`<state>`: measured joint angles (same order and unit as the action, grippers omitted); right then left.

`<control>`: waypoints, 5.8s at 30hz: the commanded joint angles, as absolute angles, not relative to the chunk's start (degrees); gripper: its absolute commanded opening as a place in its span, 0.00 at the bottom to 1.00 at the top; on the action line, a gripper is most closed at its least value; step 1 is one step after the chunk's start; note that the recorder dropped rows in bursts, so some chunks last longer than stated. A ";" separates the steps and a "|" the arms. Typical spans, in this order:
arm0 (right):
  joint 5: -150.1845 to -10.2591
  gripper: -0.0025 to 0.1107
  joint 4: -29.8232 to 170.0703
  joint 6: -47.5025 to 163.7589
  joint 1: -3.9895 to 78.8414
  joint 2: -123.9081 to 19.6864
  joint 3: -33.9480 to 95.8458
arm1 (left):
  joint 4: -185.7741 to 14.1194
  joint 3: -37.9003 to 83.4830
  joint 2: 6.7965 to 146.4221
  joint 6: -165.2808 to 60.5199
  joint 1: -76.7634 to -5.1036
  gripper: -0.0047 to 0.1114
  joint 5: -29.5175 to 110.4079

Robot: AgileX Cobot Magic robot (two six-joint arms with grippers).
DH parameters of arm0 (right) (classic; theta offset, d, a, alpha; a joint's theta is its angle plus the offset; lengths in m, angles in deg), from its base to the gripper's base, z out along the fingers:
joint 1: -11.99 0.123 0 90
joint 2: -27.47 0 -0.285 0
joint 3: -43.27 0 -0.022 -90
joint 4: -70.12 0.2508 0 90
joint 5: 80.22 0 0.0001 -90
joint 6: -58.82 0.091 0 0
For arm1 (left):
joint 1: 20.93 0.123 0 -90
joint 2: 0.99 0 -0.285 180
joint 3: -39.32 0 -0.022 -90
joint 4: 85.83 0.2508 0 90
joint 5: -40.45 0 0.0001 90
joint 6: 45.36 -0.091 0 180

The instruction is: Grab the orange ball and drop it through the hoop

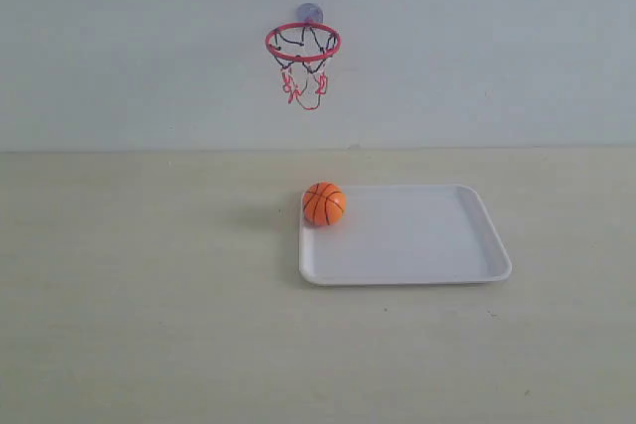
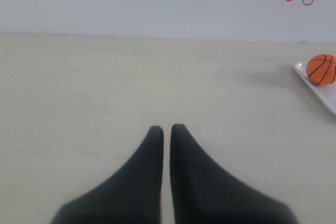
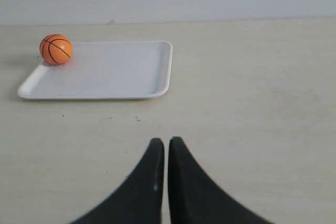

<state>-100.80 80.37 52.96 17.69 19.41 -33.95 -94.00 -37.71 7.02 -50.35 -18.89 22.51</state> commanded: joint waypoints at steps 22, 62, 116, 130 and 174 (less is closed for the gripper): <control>-100.63 0.04 80.04 52.71 17.75 19.69 -33.95 | -94.36 -37.90 6.80 -49.92 -18.84 0.08 22.88; -72.00 0.04 80.04 52.71 17.75 19.69 -33.95 | -94.36 -37.90 6.80 -49.92 -18.84 0.08 22.88; -122.96 0.02 109.34 6.51 24.82 -86.86 47.74 | -94.36 -37.90 6.80 -49.92 -18.84 0.08 22.88; -104.99 0.65 110.91 19.47 36.01 -103.63 60.05 | -94.36 -37.90 6.80 -49.92 -18.84 0.08 22.88; -101.94 0.65 112.91 29.01 36.00 -112.96 65.12 | -94.36 -37.90 6.80 -49.92 -18.84 0.08 22.88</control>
<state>-102.76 112.65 29.07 36.04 -113.05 64.72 -94.00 -37.71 7.02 -50.35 -18.89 22.51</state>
